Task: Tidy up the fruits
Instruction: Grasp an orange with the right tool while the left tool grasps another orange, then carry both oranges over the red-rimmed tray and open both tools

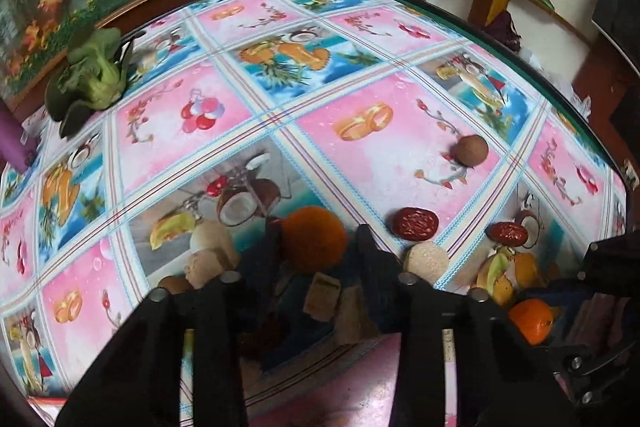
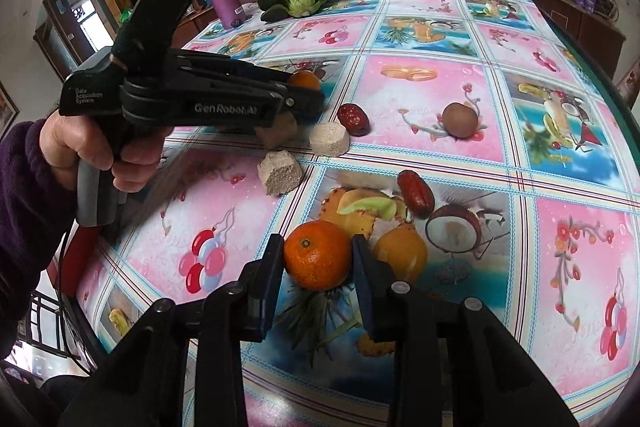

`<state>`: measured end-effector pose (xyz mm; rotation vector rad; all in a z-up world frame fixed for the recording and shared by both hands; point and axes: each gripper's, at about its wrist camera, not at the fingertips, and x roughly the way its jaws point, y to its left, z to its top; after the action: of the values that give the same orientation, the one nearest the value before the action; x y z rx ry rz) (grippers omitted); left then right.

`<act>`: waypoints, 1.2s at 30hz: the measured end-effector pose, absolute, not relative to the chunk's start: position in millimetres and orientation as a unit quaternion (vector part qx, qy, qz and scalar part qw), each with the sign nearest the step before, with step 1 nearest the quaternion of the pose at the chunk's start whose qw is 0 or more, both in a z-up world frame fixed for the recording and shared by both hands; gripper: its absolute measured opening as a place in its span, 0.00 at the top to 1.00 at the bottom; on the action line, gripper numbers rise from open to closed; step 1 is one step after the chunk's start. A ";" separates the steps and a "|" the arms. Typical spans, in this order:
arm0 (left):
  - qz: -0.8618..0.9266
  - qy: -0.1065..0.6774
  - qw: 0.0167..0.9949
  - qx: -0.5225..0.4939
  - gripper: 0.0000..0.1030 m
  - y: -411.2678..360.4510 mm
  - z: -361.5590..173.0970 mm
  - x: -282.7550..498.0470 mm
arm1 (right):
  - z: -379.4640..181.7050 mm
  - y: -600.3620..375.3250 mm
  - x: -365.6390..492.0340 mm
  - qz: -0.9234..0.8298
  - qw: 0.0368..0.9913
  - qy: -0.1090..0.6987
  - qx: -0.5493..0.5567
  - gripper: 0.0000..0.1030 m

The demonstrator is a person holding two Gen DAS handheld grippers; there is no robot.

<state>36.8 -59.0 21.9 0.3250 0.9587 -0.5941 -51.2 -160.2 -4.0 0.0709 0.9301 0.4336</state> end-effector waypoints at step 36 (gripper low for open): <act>0.137 0.458 0.875 -0.075 0.67 233.1 42.5 -169.3 | 10.5 123.8 -67.7 0.389 0.804 0.443 -0.078 0.69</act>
<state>-169.3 233.1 42.5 -0.1572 0.9550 0.2860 -67.7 123.8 10.5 -0.1667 0.9498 0.8331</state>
